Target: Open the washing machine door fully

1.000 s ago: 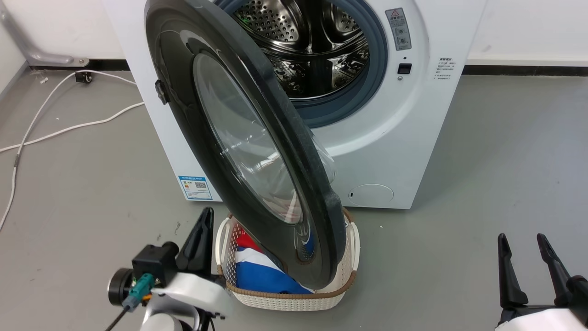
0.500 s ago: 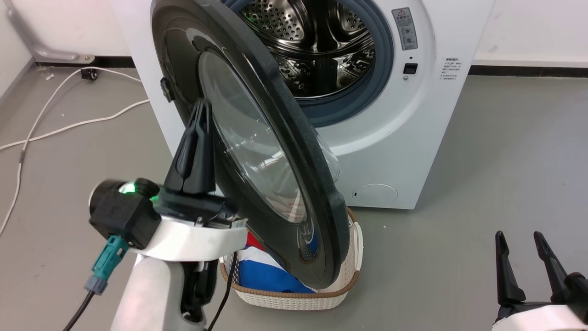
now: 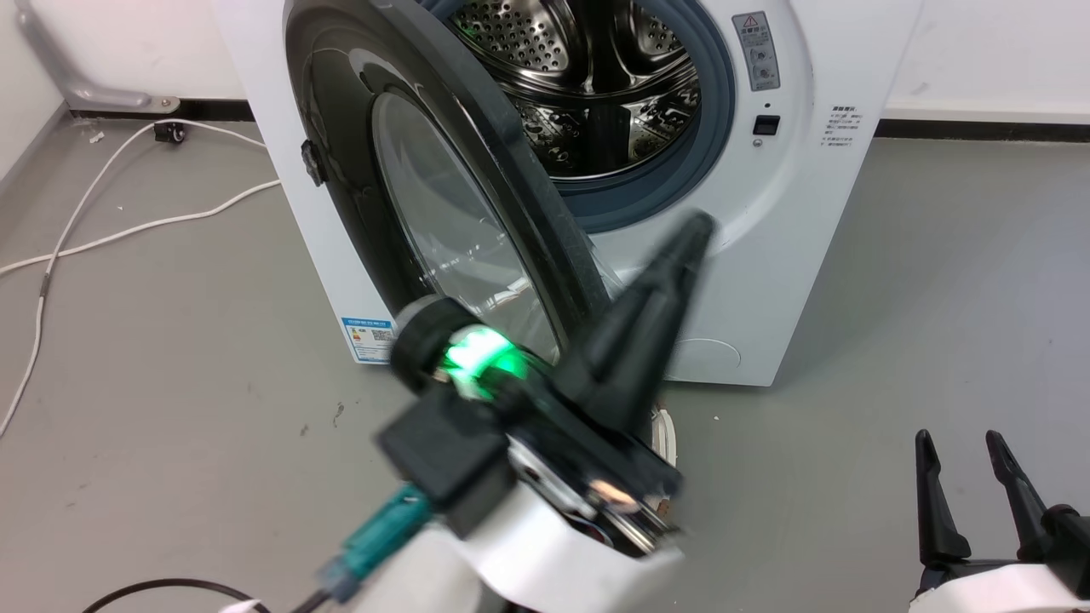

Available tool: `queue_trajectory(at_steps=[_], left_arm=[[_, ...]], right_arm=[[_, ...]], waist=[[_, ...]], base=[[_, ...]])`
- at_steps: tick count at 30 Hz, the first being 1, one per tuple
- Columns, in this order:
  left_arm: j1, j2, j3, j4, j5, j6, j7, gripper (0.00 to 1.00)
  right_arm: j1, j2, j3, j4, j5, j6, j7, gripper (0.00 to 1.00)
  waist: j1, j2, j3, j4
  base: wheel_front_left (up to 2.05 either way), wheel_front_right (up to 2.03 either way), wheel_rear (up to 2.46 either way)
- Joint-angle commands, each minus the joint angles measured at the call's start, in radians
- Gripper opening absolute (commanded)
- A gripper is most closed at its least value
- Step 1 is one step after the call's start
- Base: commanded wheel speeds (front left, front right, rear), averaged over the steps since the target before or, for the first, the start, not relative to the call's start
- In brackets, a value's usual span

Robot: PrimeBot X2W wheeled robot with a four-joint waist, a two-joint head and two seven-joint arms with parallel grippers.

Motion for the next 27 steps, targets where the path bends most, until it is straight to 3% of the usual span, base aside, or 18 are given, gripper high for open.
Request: queue_trajectory(at_steps=[1, 11, 17, 27], left_arm=[[0.001, 0.000, -0.036, 0.001, -0.014, -0.005, 0.023, 0.00], [0.065, 0.001, -0.258, 0.144, -0.114, -0.013, 0.211, 0.00], [0.080, 0.002, -0.278, 0.303, -0.120, 0.027, 0.259, 0.00], [0.032, 0.000, -0.232, 0.512, -0.145, 0.098, 0.163, 0.00]], right_arm=[[-0.012, 0.002, 0.000, 0.003, -0.003, 0.000, -0.004, 1.00], [-0.025, 0.002, 0.000, 0.013, -0.010, 0.000, 0.003, 1.00], [-0.030, 0.002, 0.008, 0.022, -0.025, 0.000, 0.009, 1.00], [-0.042, 0.002, 0.013, 0.034, -0.030, 0.000, 0.011, 1.00]], waist=[[-0.0001, 0.0000, 0.002, 0.000], [-0.0001, 0.0000, 0.011, 0.008], [-0.0001, 0.0000, 0.013, 0.004], [-0.0001, 0.0000, 0.027, 0.005]], base=[[0.00, 0.00, 0.00], [0.00, 0.00, 0.00], [0.00, 0.00, 0.00], [0.00, 0.00, 0.00]])
